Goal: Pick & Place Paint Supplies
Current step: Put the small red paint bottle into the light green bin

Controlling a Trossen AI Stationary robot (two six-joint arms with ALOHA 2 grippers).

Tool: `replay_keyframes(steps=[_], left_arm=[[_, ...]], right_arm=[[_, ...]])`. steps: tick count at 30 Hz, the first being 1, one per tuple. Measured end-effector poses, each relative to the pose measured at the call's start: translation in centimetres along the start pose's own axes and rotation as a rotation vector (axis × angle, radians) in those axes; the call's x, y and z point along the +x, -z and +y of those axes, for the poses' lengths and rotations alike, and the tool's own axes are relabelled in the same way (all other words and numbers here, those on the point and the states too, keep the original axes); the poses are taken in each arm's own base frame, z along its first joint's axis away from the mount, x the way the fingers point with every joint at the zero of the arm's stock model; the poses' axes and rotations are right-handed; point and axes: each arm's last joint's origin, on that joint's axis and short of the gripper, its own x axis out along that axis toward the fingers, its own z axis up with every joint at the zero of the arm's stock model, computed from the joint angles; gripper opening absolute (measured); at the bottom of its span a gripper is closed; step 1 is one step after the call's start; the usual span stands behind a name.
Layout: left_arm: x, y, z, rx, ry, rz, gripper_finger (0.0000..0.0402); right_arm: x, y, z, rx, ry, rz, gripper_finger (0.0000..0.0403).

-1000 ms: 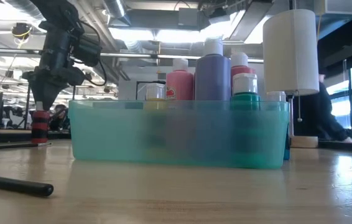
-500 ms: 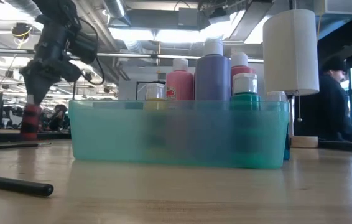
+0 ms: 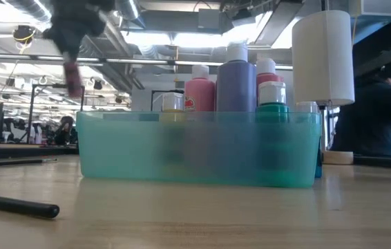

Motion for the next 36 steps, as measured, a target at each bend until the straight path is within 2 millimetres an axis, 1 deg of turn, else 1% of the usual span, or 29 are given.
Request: replay_keyframes(steps=[2, 4, 8, 12, 16, 19, 22, 26, 30, 36], left_arm=[[-1.5, -0.4, -0.7, 0.029, 0.023, -0.041, 0.0118], [-2.5, -1.1, -1.6, 0.064, 0.039, -0.082, 0.0118], [-3.7, -2.4, -3.5, 0.131, 0.064, -0.112, 0.0118], [-3.4, -4.3, -6.1, 0.218, 0.098, -0.091, 0.0118], [-2.9, -5.9, -9.1, 0.374, 0.158, -0.057, 0.0118], [-2.9, -6.9, -11.3, 0.476, 0.217, -0.053, 0.0118], [-2.8, -7.5, -13.3, 0.588, 0.230, -0.063, 0.0118], [-2.2, -8.0, -15.4, 0.722, 0.199, -0.072, 0.0118], [-0.9, -8.0, -17.2, 0.825, 0.142, -0.052, 0.0121], [-0.3, -7.6, -18.5, 0.901, 0.139, -0.033, 0.0118]], right_arm=[[0.1, 0.0, -0.1, -0.005, 0.005, 0.000, 0.0245], [0.1, -0.1, -0.1, -0.005, 0.008, 0.000, 0.0245], [0.2, -0.1, -0.2, -0.001, 0.015, 0.000, 0.0245], [0.2, -0.1, -0.1, 0.001, 0.014, 0.001, 0.0245], [0.2, -0.1, -0.1, 0.005, -0.001, 0.013, 0.0245], [0.2, -0.2, 0.0, 0.009, -0.008, 0.013, 0.0245], [0.3, -0.2, -0.1, -0.014, 0.000, 0.006, 0.0245], [0.6, -0.6, 0.0, 0.015, 0.011, -0.019, 0.0245], [0.8, -0.6, 0.2, 0.026, -0.012, 0.009, 0.0245], [1.5, -0.3, 1.2, 0.005, -0.028, 0.055, 0.0245]])
